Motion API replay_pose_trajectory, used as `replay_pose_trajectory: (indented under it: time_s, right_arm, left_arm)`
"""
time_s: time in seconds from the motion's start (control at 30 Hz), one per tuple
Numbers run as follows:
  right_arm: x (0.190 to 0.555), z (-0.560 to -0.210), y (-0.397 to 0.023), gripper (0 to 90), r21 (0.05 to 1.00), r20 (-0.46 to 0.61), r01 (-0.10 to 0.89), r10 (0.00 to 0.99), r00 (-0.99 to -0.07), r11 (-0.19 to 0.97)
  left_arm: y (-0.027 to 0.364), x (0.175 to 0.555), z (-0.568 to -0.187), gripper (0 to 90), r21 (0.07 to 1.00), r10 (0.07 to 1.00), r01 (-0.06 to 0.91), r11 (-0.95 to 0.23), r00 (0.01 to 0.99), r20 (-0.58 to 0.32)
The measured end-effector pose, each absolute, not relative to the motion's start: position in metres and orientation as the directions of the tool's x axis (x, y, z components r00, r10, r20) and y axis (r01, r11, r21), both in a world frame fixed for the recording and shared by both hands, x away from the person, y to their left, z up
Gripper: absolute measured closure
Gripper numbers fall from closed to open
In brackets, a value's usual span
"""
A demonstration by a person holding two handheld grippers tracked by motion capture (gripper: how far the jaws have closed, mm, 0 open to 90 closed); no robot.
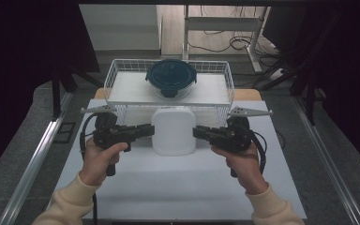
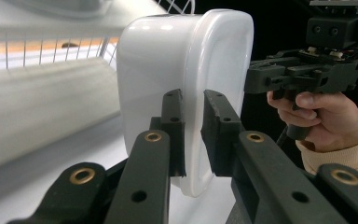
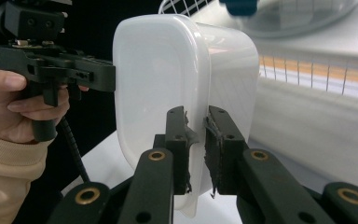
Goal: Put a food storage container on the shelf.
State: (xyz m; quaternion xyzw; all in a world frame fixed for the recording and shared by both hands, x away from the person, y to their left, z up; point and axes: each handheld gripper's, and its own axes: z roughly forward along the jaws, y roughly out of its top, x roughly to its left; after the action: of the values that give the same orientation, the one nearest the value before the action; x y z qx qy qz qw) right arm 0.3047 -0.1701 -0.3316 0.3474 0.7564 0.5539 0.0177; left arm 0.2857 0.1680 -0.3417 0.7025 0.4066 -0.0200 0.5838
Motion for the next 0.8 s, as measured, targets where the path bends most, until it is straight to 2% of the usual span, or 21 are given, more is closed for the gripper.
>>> replay_pose_trajectory:
  time_s: [0.4, 0.8]
  right_arm:
    - [0.320, -0.287, -0.163, 78.7, 0.878, 0.305, 0.453, 0.549, -0.778, 0.154]
    - [0.340, -0.264, -0.160, 78.8, 0.882, 0.300, 0.446, 0.548, -0.781, 0.152]
  left_arm:
    - [0.174, 0.303, -0.301, 79.7, 0.834, 0.551, 0.551, 0.016, 0.691, -0.467]
    - [0.178, 0.322, -0.275, 79.7, 0.840, 0.557, 0.543, 0.007, 0.695, -0.454]
